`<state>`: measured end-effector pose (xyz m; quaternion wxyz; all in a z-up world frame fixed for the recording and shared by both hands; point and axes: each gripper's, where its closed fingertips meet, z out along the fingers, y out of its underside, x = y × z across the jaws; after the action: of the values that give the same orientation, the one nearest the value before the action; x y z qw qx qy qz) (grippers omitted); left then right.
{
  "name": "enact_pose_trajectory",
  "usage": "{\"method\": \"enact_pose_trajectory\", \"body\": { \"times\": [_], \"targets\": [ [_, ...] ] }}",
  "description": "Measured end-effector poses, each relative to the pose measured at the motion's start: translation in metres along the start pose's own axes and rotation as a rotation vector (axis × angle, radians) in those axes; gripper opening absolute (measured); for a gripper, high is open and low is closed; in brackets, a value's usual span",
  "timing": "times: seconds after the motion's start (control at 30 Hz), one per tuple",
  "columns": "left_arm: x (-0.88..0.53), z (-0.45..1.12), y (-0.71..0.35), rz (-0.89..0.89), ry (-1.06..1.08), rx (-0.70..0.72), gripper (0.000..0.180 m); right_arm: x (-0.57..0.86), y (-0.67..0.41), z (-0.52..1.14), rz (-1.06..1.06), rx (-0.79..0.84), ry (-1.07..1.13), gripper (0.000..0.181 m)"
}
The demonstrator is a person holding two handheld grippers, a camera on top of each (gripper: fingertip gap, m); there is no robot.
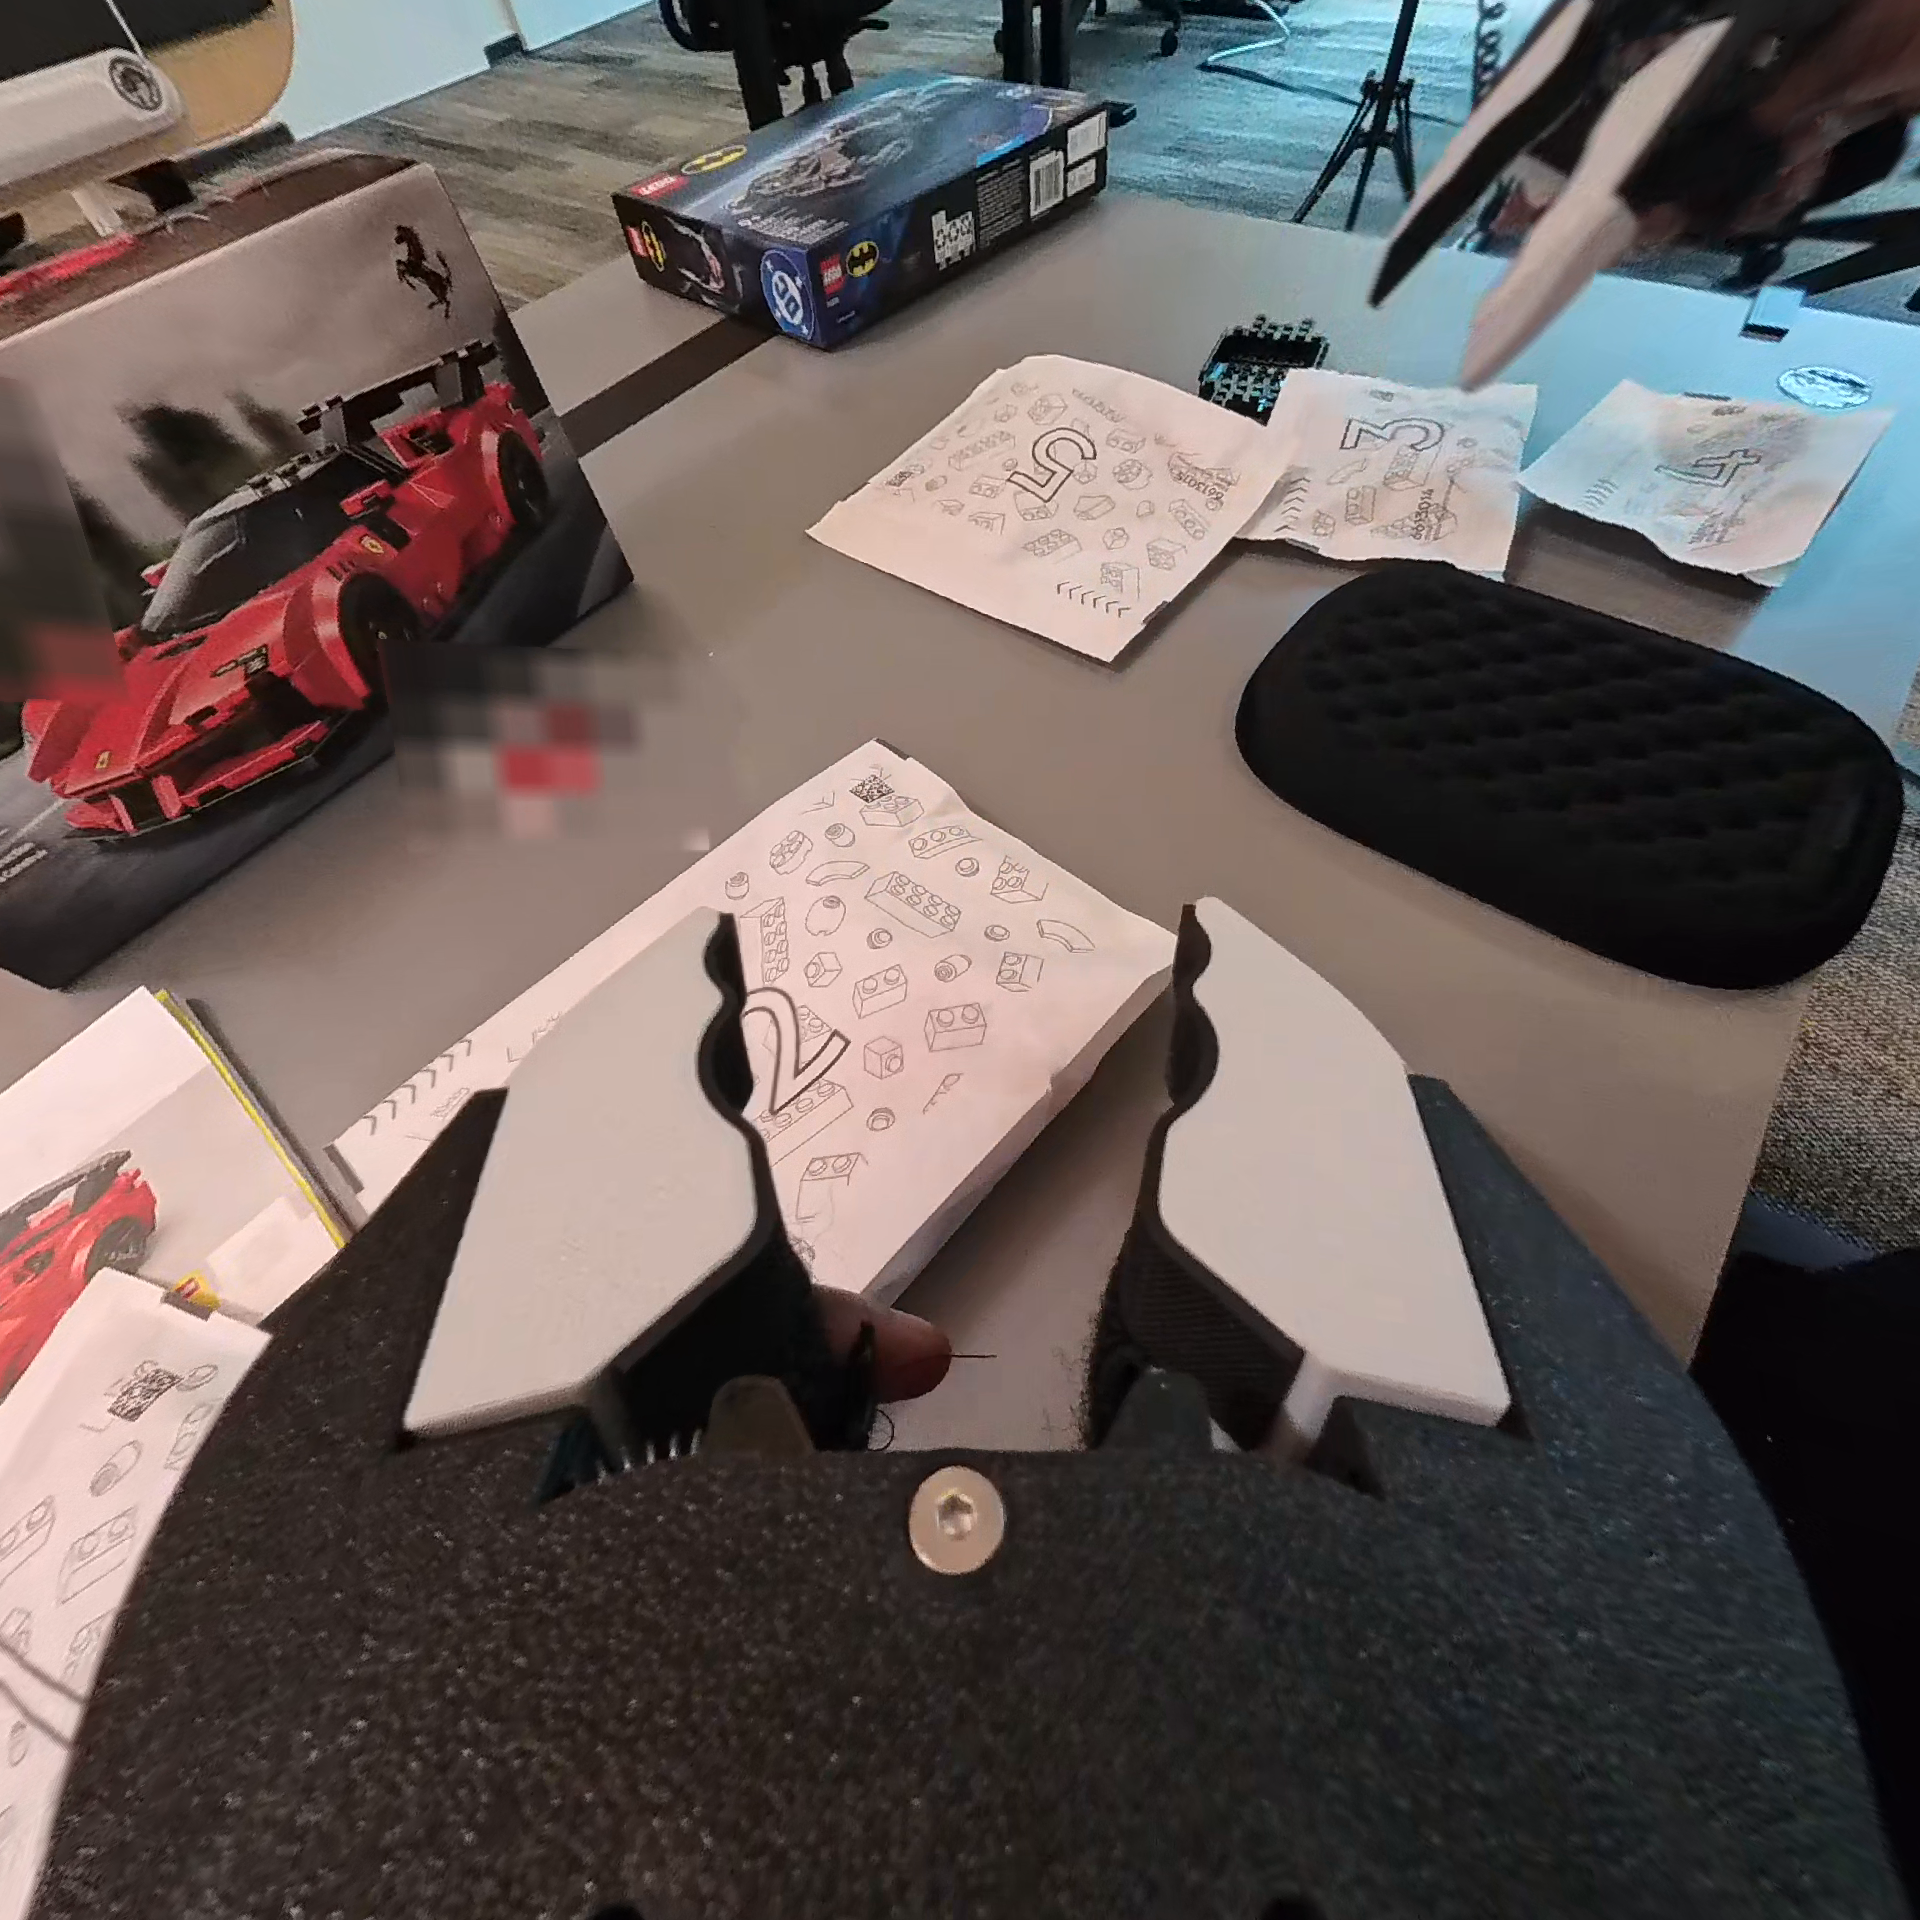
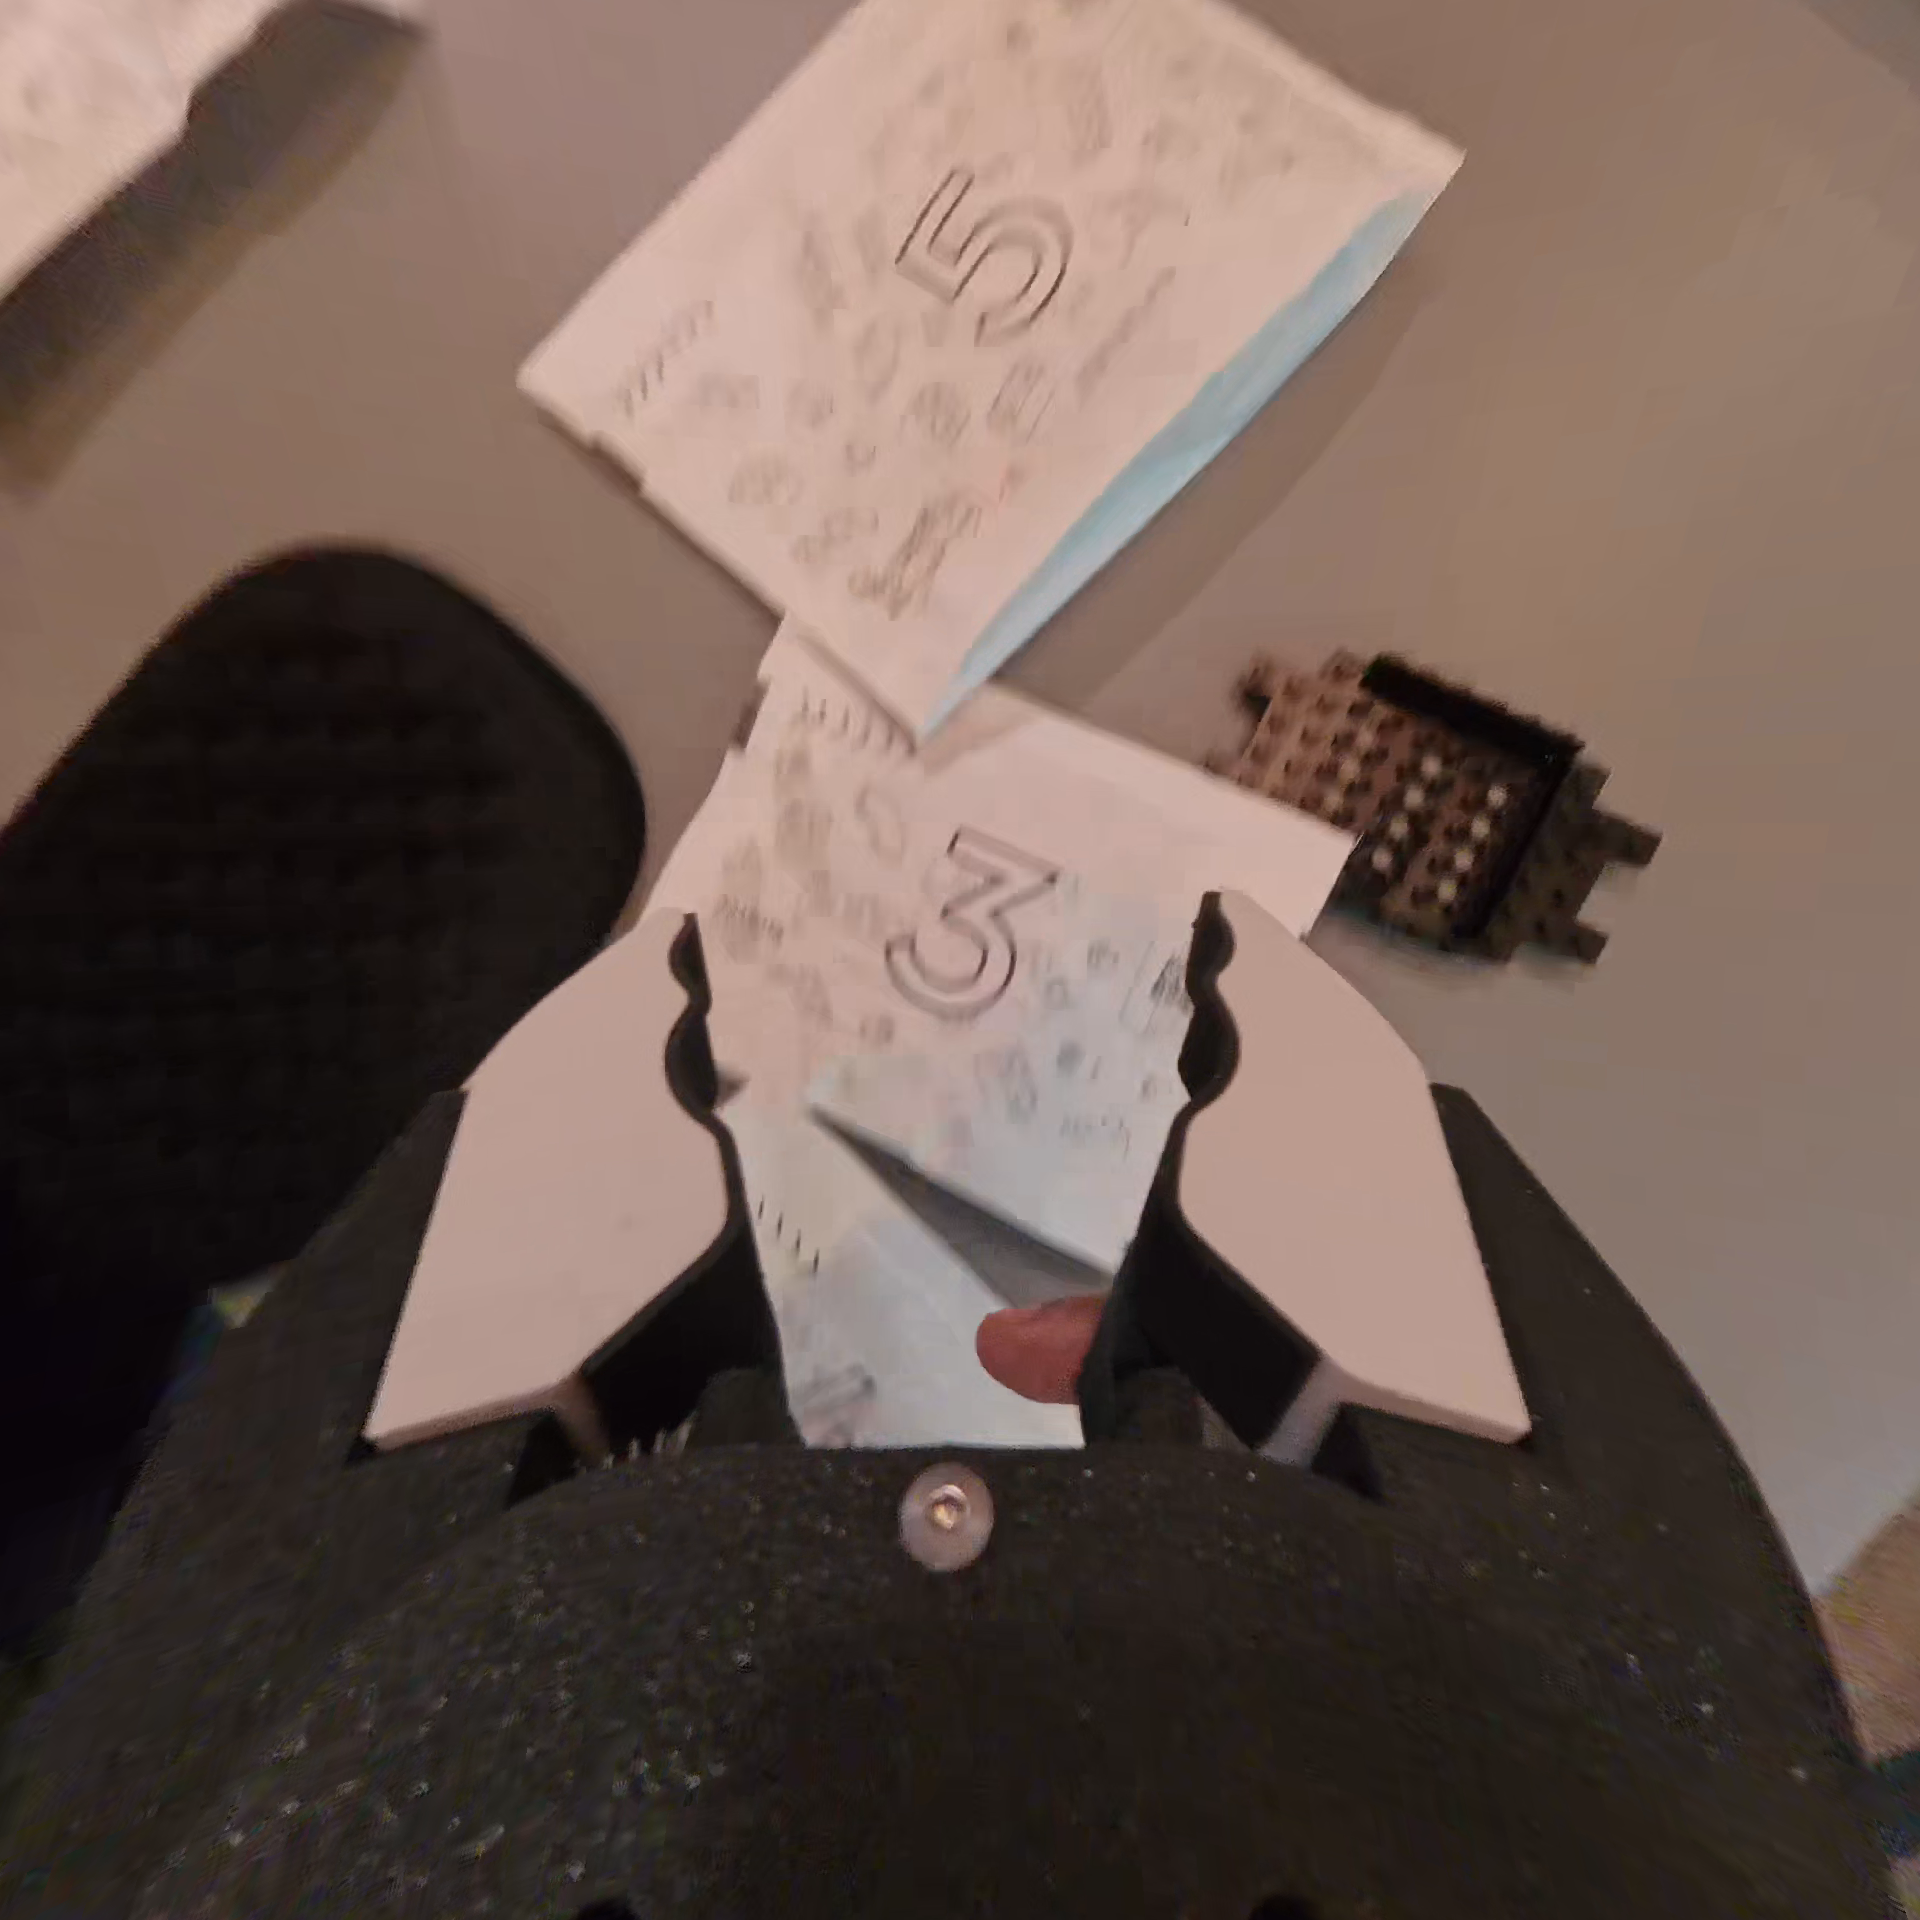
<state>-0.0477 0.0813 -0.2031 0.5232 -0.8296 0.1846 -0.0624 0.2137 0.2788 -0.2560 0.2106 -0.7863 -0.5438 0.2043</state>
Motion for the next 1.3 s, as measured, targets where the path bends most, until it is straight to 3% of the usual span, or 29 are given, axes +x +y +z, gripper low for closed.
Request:
{"method": "enact_pose_trajectory", "body": {
  "times": [0.23, 0.47, 0.73, 0.9, 0.97, 1.07, 1.3],
  "targets": [
    [0.008, 0.001, 0.008, 0.011, 0.023, -0.031, 0.079, -0.044, 0.061, -0.028, -0.376, -0.139, -0.120, 0.087],
    [0.007, -0.020, 0.019, 0.011, -0.034, -0.052, 0.078, -0.041, 0.028, -0.011, -0.535, -0.045, -0.093, 0.079],
    [0.006, -0.037, 0.042, -0.006, -0.069, -0.098, 0.076, -0.029, 0.039, 0.020, -0.786, -0.240, -0.094, 0.068],
    [0.003, -0.034, 0.038, 0.015, -0.061, -0.091, 0.075, -0.030, 0.031, 0.027, -0.802, -0.151, -0.024, 0.054],
    [0.002, -0.035, 0.036, 0.026, -0.060, -0.084, 0.074, -0.036, 0.029, 0.024, -0.826, -0.098, -0.021, 0.032],
    [0.001, -0.034, 0.037, 0.033, -0.046, -0.091, 0.074, -0.036, 0.026, 0.019, -0.858, -0.077, 0.018, 0.015],
    [-0.001, -0.033, 0.036, 0.054, -0.040, -0.089, 0.074, -0.036, 0.016, 0.000, -0.815, -0.034, 0.026, 0.007]
  ]
}}
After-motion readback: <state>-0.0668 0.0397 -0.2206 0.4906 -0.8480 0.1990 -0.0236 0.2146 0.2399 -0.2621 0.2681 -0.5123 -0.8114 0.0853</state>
